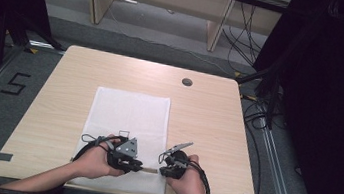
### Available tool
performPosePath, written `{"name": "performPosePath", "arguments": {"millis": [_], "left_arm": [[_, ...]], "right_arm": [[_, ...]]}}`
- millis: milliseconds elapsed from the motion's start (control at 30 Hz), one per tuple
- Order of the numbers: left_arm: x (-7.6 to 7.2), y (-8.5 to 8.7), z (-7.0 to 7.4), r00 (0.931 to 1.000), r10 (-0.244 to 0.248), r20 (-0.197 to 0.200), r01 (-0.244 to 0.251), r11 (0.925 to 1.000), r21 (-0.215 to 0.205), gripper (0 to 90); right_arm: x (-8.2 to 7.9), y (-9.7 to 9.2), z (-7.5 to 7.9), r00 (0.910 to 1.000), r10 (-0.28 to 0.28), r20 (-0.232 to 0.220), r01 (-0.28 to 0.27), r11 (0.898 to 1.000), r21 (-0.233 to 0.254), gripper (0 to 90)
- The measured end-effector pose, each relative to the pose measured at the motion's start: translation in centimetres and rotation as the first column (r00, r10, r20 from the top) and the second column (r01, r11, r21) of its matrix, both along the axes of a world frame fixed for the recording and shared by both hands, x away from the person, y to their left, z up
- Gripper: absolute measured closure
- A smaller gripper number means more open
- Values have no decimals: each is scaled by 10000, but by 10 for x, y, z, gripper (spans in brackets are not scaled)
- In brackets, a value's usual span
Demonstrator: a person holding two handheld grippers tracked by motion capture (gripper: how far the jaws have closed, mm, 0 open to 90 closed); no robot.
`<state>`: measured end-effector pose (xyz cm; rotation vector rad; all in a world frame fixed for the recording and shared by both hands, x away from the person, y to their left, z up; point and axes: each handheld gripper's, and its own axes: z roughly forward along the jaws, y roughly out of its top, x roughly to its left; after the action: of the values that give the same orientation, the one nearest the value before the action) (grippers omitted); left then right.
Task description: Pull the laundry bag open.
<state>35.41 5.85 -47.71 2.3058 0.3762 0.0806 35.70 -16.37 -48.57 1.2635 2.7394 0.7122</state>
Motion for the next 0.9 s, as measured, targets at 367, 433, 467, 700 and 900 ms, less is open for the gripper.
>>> {"name": "performPosePath", "arguments": {"millis": [367, 433, 467, 700, 900], "left_arm": [[-1, 3, 1, 10000, 49, -4, -49, 9999, -119, 819], [-2, 5, 0, 9998, 152, -116, -155, 9996, -243, 819], [-2, 5, 0, 9998, 155, -102, -158, 9995, -280, 819], [-3, 5, 1, 9999, 96, -76, -98, 9996, -260, 819], [-4, 9, 0, 9998, 178, -66, -180, 9994, -303, 819]], "right_arm": [[1, -1, 0, 9998, 129, 121, -129, 9999, -27, 900], [1, -1, 0, 9998, 135, 133, -135, 9999, -39, 900], [0, 0, 0, 10000, -13, -19, 13, 10000, 3, 900], [1, -1, 0, 9999, 93, 110, -92, 9999, -47, 900], [1, -1, 0, 9998, 126, 158, -126, 9999, -27, 900]]}}
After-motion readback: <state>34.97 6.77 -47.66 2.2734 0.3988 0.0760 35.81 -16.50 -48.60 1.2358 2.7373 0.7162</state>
